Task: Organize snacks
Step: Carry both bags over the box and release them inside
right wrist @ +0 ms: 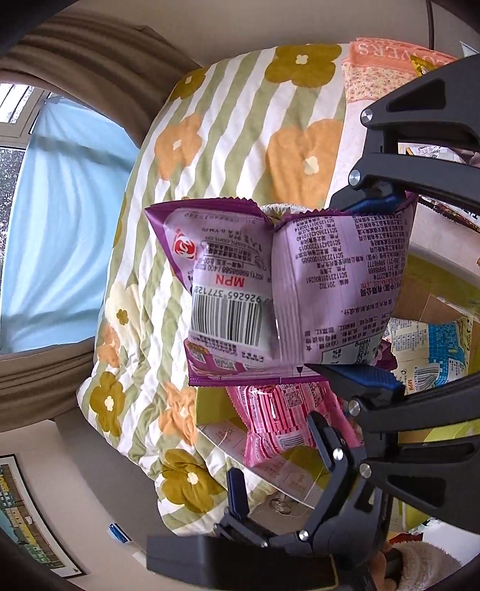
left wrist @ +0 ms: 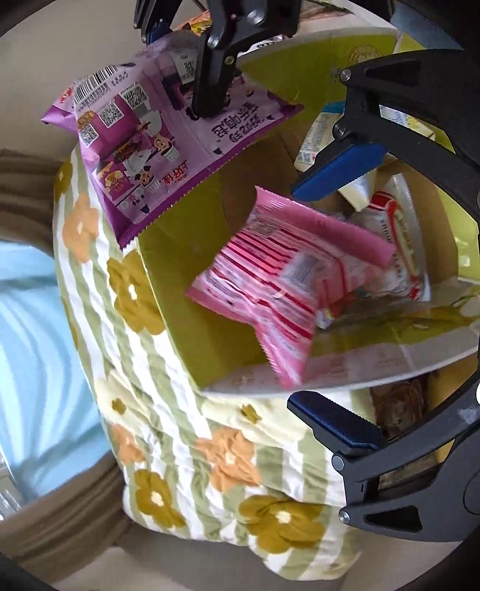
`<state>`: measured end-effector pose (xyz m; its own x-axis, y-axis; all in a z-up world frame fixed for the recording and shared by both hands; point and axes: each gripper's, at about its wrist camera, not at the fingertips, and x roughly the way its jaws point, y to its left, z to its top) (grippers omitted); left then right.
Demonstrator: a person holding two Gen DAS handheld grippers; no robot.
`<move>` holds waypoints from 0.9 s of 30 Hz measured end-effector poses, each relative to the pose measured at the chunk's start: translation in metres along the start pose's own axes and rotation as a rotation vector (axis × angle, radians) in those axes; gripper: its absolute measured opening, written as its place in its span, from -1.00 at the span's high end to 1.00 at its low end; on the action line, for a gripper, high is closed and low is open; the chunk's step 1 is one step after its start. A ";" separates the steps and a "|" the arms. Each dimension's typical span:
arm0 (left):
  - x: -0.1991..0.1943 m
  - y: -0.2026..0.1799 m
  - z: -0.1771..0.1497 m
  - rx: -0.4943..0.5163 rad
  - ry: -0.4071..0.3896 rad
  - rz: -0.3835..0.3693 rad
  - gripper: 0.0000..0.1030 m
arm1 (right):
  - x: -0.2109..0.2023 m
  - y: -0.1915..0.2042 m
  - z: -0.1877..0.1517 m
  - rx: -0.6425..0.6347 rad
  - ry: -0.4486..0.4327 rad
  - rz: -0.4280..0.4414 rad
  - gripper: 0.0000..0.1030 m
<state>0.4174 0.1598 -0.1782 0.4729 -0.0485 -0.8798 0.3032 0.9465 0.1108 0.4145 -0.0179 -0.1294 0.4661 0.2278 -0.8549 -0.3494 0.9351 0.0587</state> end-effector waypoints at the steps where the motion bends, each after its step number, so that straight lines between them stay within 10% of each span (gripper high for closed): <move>1: -0.005 0.002 -0.006 -0.024 0.001 0.013 -0.98 | 0.001 -0.001 0.000 0.001 0.007 0.009 -0.17; 17: -0.037 0.003 -0.033 -0.176 -0.025 0.051 -0.98 | 0.013 0.013 0.004 0.001 0.041 0.085 -0.18; 22: -0.040 0.004 -0.040 -0.197 -0.021 0.054 -0.98 | 0.011 0.017 0.001 -0.004 0.008 0.081 -0.84; 27: -0.040 0.005 -0.055 -0.216 -0.015 0.027 -0.98 | 0.003 0.021 -0.008 0.001 -0.022 0.076 -0.84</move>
<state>0.3547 0.1839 -0.1683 0.4914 -0.0254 -0.8706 0.1066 0.9938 0.0311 0.4026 0.0002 -0.1351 0.4564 0.3040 -0.8362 -0.3839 0.9151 0.1232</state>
